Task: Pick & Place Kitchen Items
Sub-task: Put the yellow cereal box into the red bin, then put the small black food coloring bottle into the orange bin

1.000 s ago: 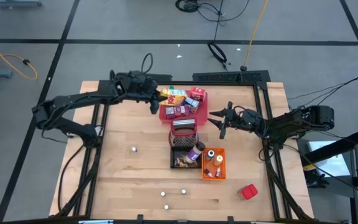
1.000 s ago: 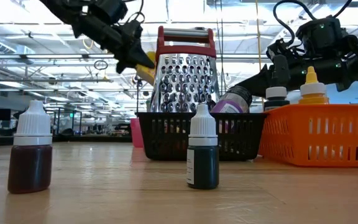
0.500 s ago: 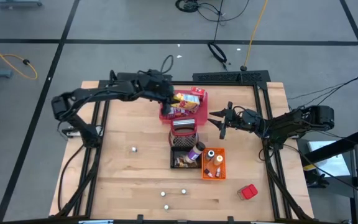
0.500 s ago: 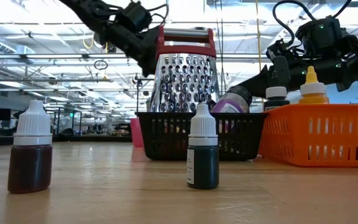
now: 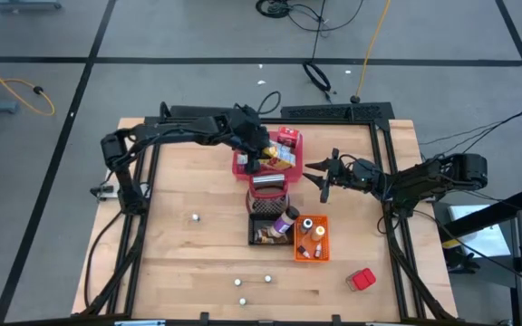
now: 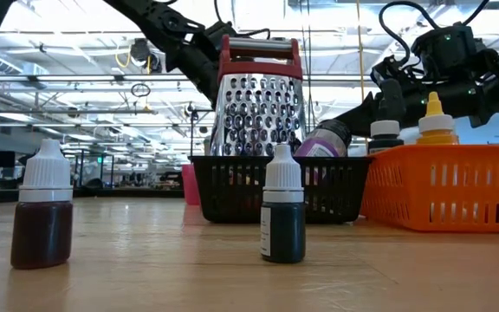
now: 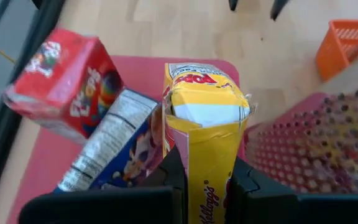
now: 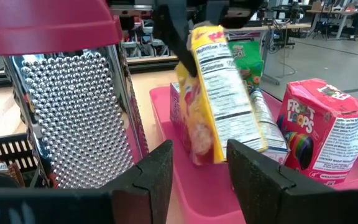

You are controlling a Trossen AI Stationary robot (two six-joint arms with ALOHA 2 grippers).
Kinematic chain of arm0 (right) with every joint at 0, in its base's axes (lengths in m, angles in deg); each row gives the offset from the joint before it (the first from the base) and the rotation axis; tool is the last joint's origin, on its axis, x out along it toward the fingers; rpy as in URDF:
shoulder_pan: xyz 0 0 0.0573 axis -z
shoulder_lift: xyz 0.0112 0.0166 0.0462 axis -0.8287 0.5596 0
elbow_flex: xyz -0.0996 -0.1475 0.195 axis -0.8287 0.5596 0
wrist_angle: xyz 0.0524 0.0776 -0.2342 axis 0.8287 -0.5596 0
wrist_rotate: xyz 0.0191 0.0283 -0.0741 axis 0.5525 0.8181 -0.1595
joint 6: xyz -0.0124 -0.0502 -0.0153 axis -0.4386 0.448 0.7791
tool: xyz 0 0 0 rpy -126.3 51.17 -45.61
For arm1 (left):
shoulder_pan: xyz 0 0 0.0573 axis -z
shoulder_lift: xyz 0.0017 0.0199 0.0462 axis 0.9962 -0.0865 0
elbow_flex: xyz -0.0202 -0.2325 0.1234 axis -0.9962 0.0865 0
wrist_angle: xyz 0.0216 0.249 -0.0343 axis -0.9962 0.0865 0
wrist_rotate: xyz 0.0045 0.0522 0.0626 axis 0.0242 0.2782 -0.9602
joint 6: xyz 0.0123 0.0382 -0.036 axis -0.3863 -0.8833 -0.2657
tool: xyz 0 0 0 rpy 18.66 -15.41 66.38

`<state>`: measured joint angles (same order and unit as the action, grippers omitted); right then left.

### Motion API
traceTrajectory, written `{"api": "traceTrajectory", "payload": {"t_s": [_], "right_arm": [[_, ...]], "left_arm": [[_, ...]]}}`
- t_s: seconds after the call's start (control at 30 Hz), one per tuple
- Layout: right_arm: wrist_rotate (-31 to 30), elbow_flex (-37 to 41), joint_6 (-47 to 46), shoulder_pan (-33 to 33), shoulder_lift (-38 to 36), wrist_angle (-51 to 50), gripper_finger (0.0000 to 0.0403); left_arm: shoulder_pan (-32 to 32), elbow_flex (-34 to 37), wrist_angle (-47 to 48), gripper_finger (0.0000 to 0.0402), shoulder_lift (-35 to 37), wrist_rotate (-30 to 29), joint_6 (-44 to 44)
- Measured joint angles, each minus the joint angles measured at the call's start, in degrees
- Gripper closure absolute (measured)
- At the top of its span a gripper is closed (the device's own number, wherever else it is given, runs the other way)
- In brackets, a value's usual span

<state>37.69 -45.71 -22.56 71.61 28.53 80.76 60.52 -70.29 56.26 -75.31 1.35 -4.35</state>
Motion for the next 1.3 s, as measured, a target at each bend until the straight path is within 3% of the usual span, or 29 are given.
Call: {"api": "traceTrajectory", "payload": {"t_s": [0.3,0.97,1.17,1.3], "right_arm": [[-0.02,0.00,0.02,0.00,0.00,-0.06,0.0261],[-0.04,0.00,0.13,0.00,0.00,-0.19,0.0261],[-0.04,0.00,0.13,0.02,0.00,-0.42,0.0261],[-0.04,0.00,0.14,0.00,0.00,-0.88,0.0261]], "left_arm": [[0.26,0.04,-0.22,0.0349,0.17,-4.70,1.86],[1.03,0.09,-3.13,0.0221,-0.33,-5.92,3.52],[1.03,0.09,-5.56,0.0211,-0.33,-5.97,3.38],[1.07,0.16,-4.88,0.0210,0.23,-9.65,3.39]]}}
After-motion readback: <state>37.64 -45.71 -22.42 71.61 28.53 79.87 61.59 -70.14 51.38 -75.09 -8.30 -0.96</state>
